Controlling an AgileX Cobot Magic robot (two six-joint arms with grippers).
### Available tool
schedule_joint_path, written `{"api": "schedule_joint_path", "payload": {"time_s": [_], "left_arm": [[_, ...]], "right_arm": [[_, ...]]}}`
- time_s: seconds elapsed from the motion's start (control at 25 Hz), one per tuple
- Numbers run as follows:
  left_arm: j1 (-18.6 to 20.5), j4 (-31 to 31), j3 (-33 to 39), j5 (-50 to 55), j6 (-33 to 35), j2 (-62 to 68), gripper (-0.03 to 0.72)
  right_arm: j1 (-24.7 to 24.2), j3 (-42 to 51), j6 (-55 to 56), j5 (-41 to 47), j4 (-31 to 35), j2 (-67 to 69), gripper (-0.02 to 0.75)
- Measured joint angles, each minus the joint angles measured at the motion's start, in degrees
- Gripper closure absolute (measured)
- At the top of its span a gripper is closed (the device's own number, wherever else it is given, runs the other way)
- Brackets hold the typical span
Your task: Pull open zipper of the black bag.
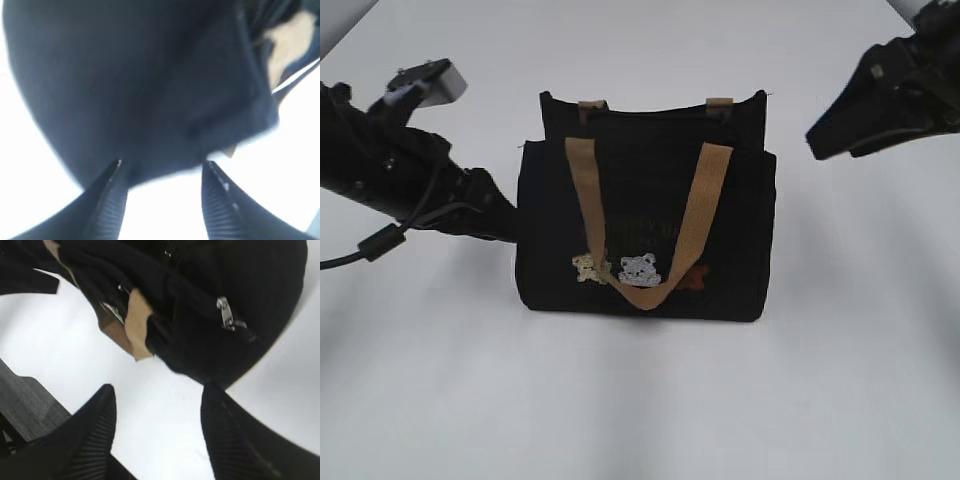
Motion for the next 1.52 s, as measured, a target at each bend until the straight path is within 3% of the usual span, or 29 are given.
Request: {"api": "schedule_joint_path", "payload": {"time_s": [0.12, 0.28, 0.44, 0.64, 0.96, 1.16, 1.52], "left_arm": [[0.0, 12.57, 2.03, -0.54, -18.7, -6.4, 0.398], [0.0, 21.61, 8.14, -2.81, -31.62, -19.48, 0.415], [0.0, 28.1, 13.84, -1.43, -40.04, -36.26, 0.417], [0.0, 36.45, 18.46, 8.55, -49.45, -58.55, 0.417], [0.0, 48.53, 20.65, 23.09, -52.93, -83.79, 0.417], [0.0, 49.73, 24.35, 23.21, -52.98, -94.33, 0.426], [0.0, 49.62, 24.35, 23.01, -53.11, -95.28, 0.433]], "right_arm": [[2.34, 0.71, 13.44, 3.52, -13.74, -5.49, 0.317], [4.92, 7.55, 26.53, 8.83, -27.81, -14.74, 0.317], [5.19, 19.23, 29.87, 9.44, -32.83, -27.99, 0.317], [5.19, 31.75, 29.76, 10.12, -34.62, -48.76, 0.317], [5.19, 37.23, 28.92, 8.71, -35.56, -72.2, 0.318], [5.19, 39.06, 28.56, 5.09, -35.35, -81.26, 0.32], [5.19, 39.18, 28.49, 4.5, -35.28, -85.67, 0.384]]}}
